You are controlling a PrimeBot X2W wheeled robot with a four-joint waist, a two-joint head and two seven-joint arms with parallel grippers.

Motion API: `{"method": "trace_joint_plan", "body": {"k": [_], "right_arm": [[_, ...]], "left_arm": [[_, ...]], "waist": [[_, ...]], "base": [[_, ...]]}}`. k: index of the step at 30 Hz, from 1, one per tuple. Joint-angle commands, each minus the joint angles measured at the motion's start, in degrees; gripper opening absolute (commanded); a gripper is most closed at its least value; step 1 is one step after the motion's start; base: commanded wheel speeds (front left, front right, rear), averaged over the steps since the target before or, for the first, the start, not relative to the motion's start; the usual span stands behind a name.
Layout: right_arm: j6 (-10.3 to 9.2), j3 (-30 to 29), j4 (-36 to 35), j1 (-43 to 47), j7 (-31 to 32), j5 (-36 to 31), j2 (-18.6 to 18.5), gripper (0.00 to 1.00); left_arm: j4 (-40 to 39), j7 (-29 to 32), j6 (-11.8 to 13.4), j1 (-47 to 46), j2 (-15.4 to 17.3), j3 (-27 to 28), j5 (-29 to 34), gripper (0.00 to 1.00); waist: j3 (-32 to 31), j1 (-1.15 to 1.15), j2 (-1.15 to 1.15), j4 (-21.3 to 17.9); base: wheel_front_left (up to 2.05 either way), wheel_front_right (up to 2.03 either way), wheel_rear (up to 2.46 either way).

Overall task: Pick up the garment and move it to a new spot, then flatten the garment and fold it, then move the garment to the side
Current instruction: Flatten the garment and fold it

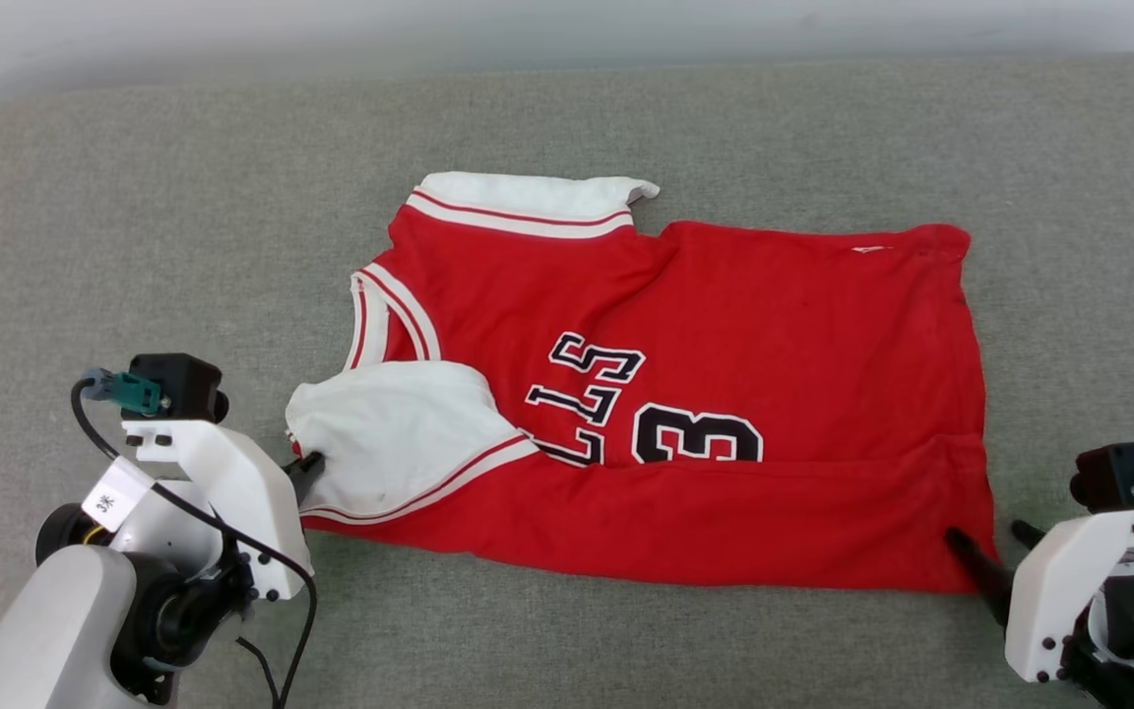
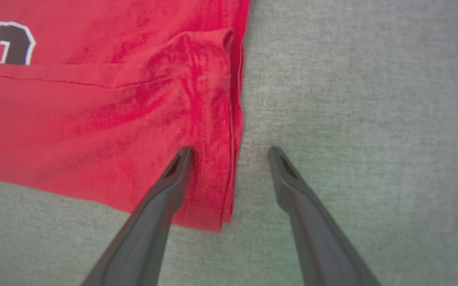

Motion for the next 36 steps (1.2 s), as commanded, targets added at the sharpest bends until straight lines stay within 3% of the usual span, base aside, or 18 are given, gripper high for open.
{"method": "trace_joint_plan", "body": {"k": [1, 5, 6, 7, 8, 24, 36], "right_arm": [[-0.04, 1.0, 1.9, -1.1, 1.2, 0.8, -0.5, 1.0], [-0.02, 4.1, 5.8, -1.5, 4.4, 2.4, -0.5, 1.0], [-0.02, 4.4, 6.8, -1.3, 5.1, 3.2, -0.1, 0.76], [0.06, 4.8, 7.6, -1.3, 5.8, 3.5, 0.1, 0.33], [0.06, 5.3, 7.9, -1.4, 6.0, 3.7, 0.0, 0.0], [-0.03, 5.3, 4.8, -0.5, 3.1, 3.0, -3.1, 0.0], [-0.03, 6.9, 1.9, 6.4, 4.3, 4.5, -4.4, 0.0]], "left_arm": [[-0.3, -0.2, 0.2, -0.6, -0.3, -0.3, 0.3, 0.0], [0.2, -0.6, -0.1, -0.7, -0.9, -0.7, 0.3, 0.0], [0.3, -0.9, -0.2, -0.7, -1.1, -0.8, 0.3, 0.0], [0.5, -1.2, -0.3, -0.6, -1.2, -0.9, 0.4, 0.0], [0.6, -1.4, -0.4, -0.5, -1.4, -1.1, 0.4, 0.0], [3.9, -6.6, -1.2, 4.5, -3.4, -1.6, 0.0, 0.0], [2.1, -7.4, 1.9, 14.8, -1.4, 0.5, -2.0, 0.0]], "waist": [[0.8, 0.0, 0.0, 0.7], [1.5, 0.0, 0.0, 1.5], [1.6, 0.0, 0.0, 1.6], [1.6, 0.0, 0.0, 1.8], [1.7, 0.0, 0.0, 1.9], [-5.9, 0.0, 0.0, 2.3], [-15.5, 0.0, 0.0, 4.3]], "base": [[0.0, 0.0, 0.0], [0.0, 0.0, 0.0], [0.0, 0.0, 0.0], [0.0, 0.0, 0.0], [0.0, 0.0, 0.0], [0.0, 0.0, 0.0], [0.0, 0.0, 0.0]]}}
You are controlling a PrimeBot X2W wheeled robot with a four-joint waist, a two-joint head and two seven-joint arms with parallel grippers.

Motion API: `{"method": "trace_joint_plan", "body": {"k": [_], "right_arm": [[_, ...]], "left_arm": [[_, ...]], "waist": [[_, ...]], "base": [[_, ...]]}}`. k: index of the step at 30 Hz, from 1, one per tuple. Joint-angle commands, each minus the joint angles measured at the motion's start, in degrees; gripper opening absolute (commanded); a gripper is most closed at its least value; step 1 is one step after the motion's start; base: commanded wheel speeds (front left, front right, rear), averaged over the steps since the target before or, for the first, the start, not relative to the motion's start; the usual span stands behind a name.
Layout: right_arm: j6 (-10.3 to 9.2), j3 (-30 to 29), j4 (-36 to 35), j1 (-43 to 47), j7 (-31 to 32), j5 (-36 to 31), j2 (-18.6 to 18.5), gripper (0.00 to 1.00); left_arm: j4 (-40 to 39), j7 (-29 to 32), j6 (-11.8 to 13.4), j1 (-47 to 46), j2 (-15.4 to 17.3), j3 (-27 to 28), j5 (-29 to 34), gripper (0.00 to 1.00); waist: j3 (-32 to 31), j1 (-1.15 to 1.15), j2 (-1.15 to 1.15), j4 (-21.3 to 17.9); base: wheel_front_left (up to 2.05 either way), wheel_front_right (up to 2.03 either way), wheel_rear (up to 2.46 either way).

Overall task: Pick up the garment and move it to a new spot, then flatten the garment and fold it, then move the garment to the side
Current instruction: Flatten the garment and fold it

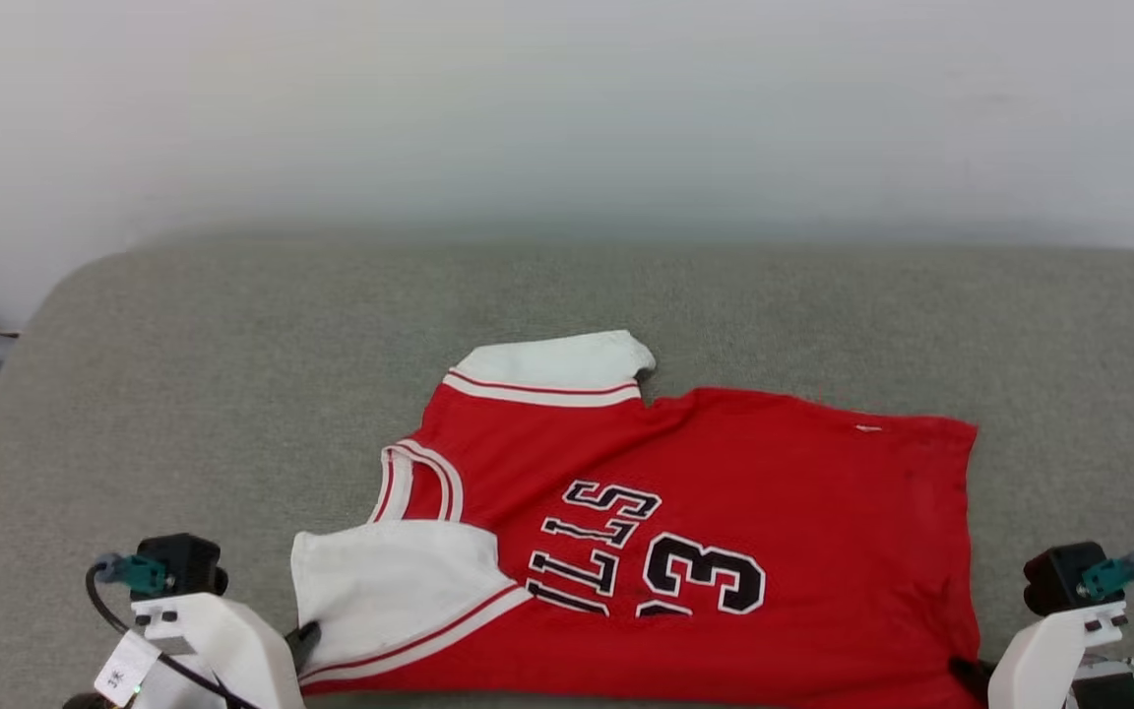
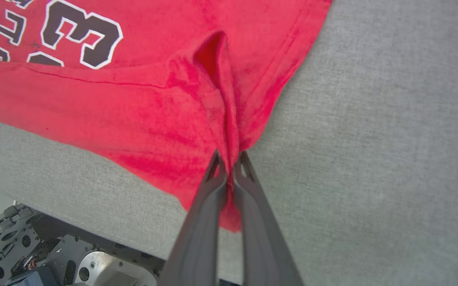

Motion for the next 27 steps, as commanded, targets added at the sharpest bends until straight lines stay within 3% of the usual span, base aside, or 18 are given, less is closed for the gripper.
{"method": "trace_joint_plan", "body": {"k": [1, 7, 12, 13, 14, 15, 16, 27], "right_arm": [[-0.02, -0.2, -0.8, 1.1, 0.4, 0.2, -0.2, 0.0], [-0.03, -1.1, -2.6, 5.1, 1.7, -0.3, 0.4, 0.0], [-0.02, -1.6, -1.1, 7.9, 1.2, -0.5, 2.1, 0.0], [-0.02, -1.8, -0.9, 8.1, 0.4, -0.8, 2.2, 0.21], [-0.02, -2.1, -0.5, 8.2, -0.1, -0.8, 2.6, 1.0], [-0.02, -1.9, 0.0, 8.6, -0.6, -1.3, 2.5, 1.0], [-0.02, -1.9, 0.2, 8.7, -1.5, -1.3, 2.8, 1.0], [-0.02, -5.2, -2.3, 7.3, -21.6, -4.8, 5.7, 1.0]], "left_arm": [[-0.7, 0.1, 0.7, 1.7, 0.6, 0.6, -0.4, 0.0], [-1.8, 1.0, 2.7, 7.6, 0.4, 1.2, -2.3, 0.0], [-0.2, -0.5, 2.6, 9.3, -1.1, 0.6, -2.7, 0.0], [0.4, -0.9, 2.4, 9.1, -1.7, 0.7, -2.9, 0.11], [1.1, -1.1, 2.2, 8.9, -2.3, 0.4, -3.3, 0.25], [1.7, -1.4, 1.9, 8.5, -2.5, 0.3, -3.2, 0.82], [2.2, -1.8, 1.6, 8.0, -2.8, 0.3, -3.2, 1.0], [2.2, -12.1, -0.6, 3.6, -3.8, 1.6, 1.1, 1.0]], "waist": [[-1.6, 0.0, 0.0, 1.1], [-2.5, 0.0, 0.0, 1.7], [-2.2, 0.0, 0.0, 1.5], [-2.1, 0.0, 0.0, 1.5], [-2.0, 0.0, 0.0, 1.5], [-2.0, 0.0, 0.0, 1.4], [-1.9, 0.0, 0.0, 1.3], [-2.4, 0.0, 0.0, 0.6]], "base": [[0.0, 0.0, 0.0], [0.0, 0.0, 0.0], [0.0, 0.0, 0.0], [0.0, 0.0, 0.0], [0.0, 0.0, 0.0], [0.0, 0.0, 0.0], [0.0, 0.0, 0.0], [0.0, 0.0, 0.0]]}}
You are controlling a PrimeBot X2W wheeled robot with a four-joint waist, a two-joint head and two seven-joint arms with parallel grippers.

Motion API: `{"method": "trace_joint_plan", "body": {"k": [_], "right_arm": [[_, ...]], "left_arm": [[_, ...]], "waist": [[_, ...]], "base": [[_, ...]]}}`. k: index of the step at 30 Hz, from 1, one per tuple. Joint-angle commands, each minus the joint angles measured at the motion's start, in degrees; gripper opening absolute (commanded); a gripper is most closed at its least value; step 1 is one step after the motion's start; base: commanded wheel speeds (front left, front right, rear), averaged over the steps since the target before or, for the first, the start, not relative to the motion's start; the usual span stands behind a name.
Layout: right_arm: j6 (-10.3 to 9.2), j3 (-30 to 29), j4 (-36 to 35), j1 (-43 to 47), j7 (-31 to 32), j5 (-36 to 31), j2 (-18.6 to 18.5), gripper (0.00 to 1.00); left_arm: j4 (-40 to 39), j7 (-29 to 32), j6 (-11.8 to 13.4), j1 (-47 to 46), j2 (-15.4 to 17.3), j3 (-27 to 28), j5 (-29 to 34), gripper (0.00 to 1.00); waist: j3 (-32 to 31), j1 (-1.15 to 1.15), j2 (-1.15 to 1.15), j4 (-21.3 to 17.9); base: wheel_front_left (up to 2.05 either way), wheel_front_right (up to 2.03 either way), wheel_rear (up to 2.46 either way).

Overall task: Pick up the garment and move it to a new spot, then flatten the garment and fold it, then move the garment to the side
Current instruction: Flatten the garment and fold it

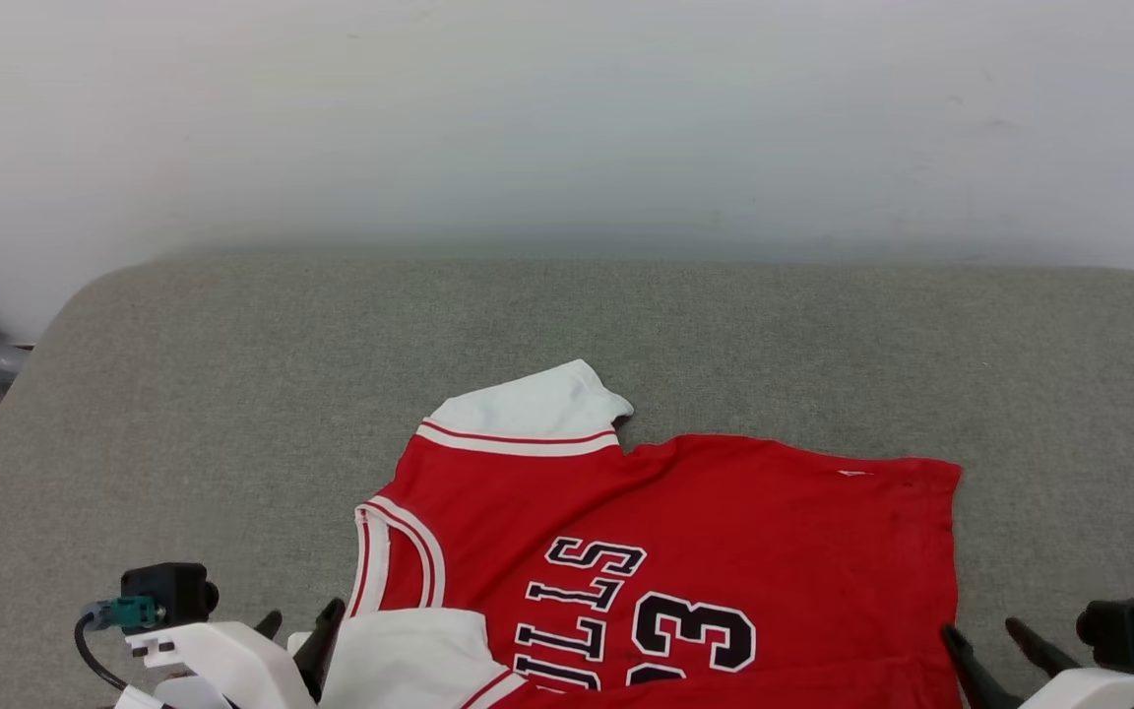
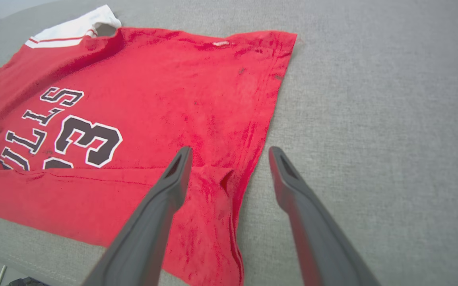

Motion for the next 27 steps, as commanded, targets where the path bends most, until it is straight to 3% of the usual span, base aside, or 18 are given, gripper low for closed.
{"method": "trace_joint_plan", "body": {"k": [1, 8, 14, 21, 27], "right_arm": [[-0.02, -0.4, -0.5, -1.2, -1.1, -0.2, 0.5, 1.0], [-0.02, -3.3, -2.9, -3.0, -11.8, -5.2, 3.3, 1.0], [-0.02, -4.6, -6.7, -4.9, -14.2, -8.1, 5.6, 1.0], [-0.02, -4.6, -12.2, -9.7, -13.3, -9.4, 7.1, 1.0], [-0.02, -3.8, -13.7, -13.8, -13.2, -9.3, 7.6, 1.0]], "left_arm": [[-0.4, -1.0, -0.3, -0.8, 0.0, 0.1, 0.7, 1.0], [-1.9, -12.7, -1.3, -4.2, -0.8, 0.6, 6.7, 1.0], [-1.4, -20.9, -2.1, -7.5, -1.7, 0.4, 10.9, 1.0], [-0.3, -24.5, -1.4, -14.8, -2.3, 0.1, 14.5, 1.0], [3.6, -23.1, -3.9, -24.4, -2.9, -1.2, 14.5, 1.0]], "waist": [[-0.1, 0.0, 0.0, -0.1], [0.4, 0.0, 0.0, -0.6], [2.9, 0.0, 0.0, -1.6], [11.4, 0.0, 0.0, -4.0], [16.9, 0.0, 0.0, -6.5]], "base": [[0.0, 0.0, 0.0], [0.0, 0.0, 0.0], [0.0, 0.0, 0.0], [0.0, 0.0, 0.0], [0.0, 0.0, 0.0]]}}
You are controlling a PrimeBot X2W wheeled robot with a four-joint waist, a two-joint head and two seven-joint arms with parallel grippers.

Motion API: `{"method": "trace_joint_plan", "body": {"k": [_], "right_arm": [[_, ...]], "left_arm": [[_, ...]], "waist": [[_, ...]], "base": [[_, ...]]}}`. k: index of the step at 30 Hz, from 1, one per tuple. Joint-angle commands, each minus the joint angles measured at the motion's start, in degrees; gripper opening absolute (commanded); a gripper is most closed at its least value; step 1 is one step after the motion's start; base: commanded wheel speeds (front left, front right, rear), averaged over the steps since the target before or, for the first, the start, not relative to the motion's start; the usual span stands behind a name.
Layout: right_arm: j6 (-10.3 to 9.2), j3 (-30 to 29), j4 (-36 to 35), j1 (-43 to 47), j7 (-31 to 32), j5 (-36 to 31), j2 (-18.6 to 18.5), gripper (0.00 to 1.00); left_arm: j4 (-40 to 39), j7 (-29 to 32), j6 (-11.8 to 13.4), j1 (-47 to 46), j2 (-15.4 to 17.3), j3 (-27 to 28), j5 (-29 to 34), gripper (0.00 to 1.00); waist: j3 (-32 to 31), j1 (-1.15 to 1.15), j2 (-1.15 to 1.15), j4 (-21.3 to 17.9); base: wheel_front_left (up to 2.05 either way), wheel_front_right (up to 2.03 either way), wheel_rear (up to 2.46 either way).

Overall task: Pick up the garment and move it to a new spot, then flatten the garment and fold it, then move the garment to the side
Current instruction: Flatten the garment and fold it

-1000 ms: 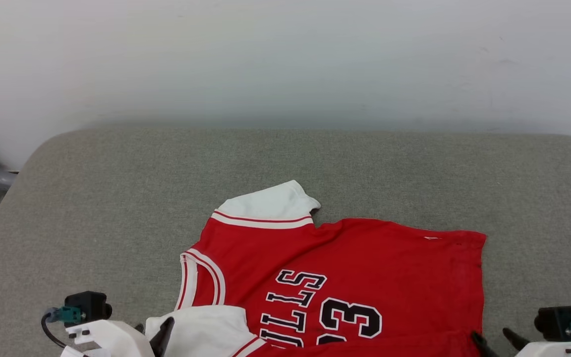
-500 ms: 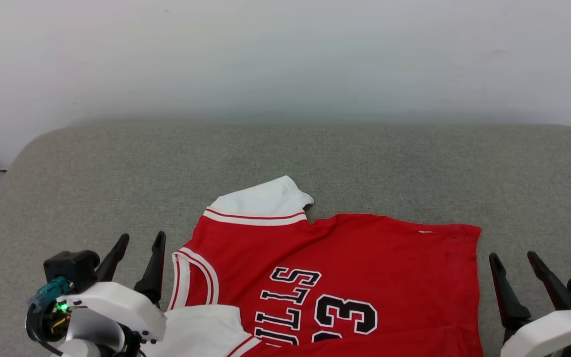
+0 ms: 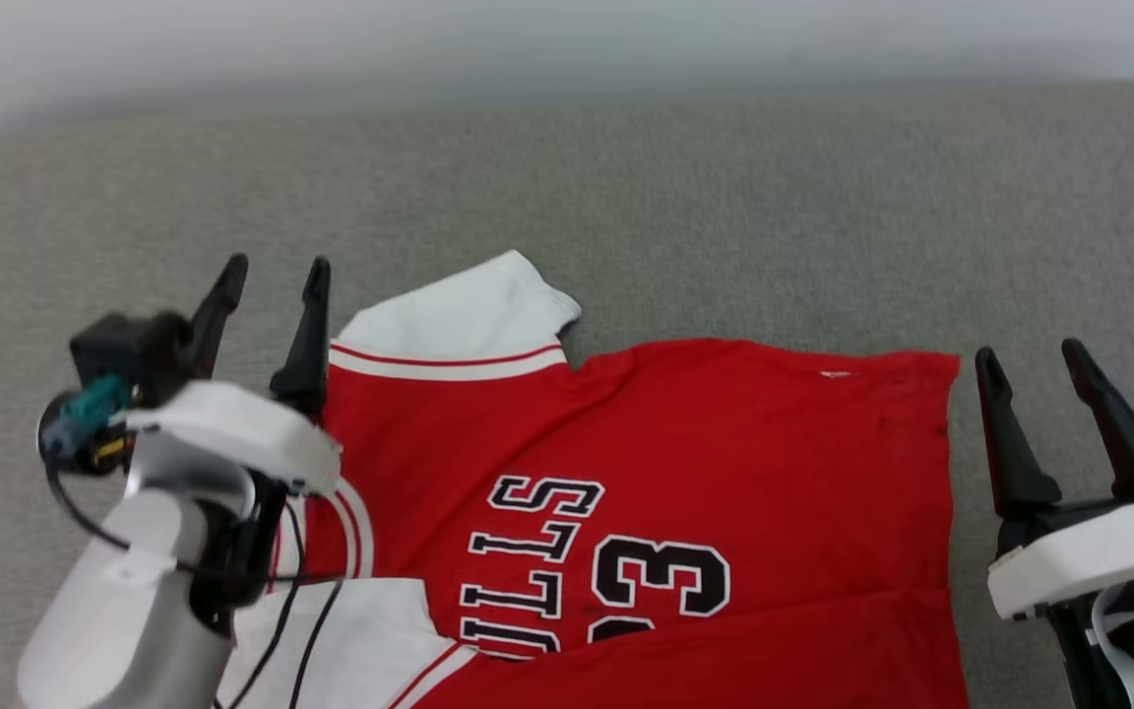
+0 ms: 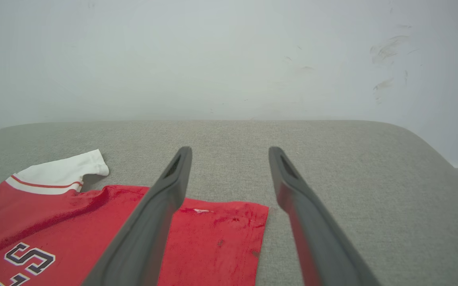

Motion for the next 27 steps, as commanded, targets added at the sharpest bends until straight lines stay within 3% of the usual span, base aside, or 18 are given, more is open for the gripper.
{"method": "trace_joint_plan", "body": {"k": [1, 7, 11, 14, 22, 27], "right_arm": [[-0.02, 0.2, -0.1, -1.7, -0.1, -0.2, 0.3, 1.0], [-0.02, 1.2, 0.1, -4.6, -0.5, 0.1, 0.1, 1.0], [-0.02, 1.2, 0.5, -5.9, -0.7, 0.4, 0.2, 1.0], [-0.02, 1.5, 1.0, -6.6, -0.8, 0.6, 0.4, 1.0], [-0.02, 1.9, 3.4, -7.9, -1.8, 1.4, 1.2, 1.0], [-0.02, 2.2, 5.0, -8.5, -2.6, 2.2, 1.6, 1.0]], "left_arm": [[1.9, 1.0, -1.3, -3.8, -0.2, -0.6, -0.1, 1.0], [8.3, 5.6, -6.9, -13.5, 0.4, -2.7, -1.5, 1.0], [13.1, 12.5, -10.4, -19.9, 1.2, -4.5, -3.6, 1.0], [16.8, 19.7, -11.6, -24.1, 2.5, -5.7, -5.6, 1.0], [23.2, 41.8, -11.7, -30.7, 5.2, -7.6, -11.1, 1.0], [24.0, 50.8, -10.4, -31.1, 5.9, -8.7, -13.1, 1.0]], "waist": [[3.8, -0.01, 0.0, -2.7], [6.5, -0.01, 0.0, -5.5], [8.3, -0.01, 0.0, -6.9], [9.5, -0.01, 0.0, -8.1], [12.3, -0.01, 0.0, -10.7], [14.0, -0.01, 0.0, -11.7]], "base": [[0.0, 0.0, 0.0], [0.0, 0.0, 0.0], [0.0, 0.0, 0.0], [0.0, 0.0, 0.0], [0.0, 0.0, 0.0], [0.0, 0.0, 0.0]]}}
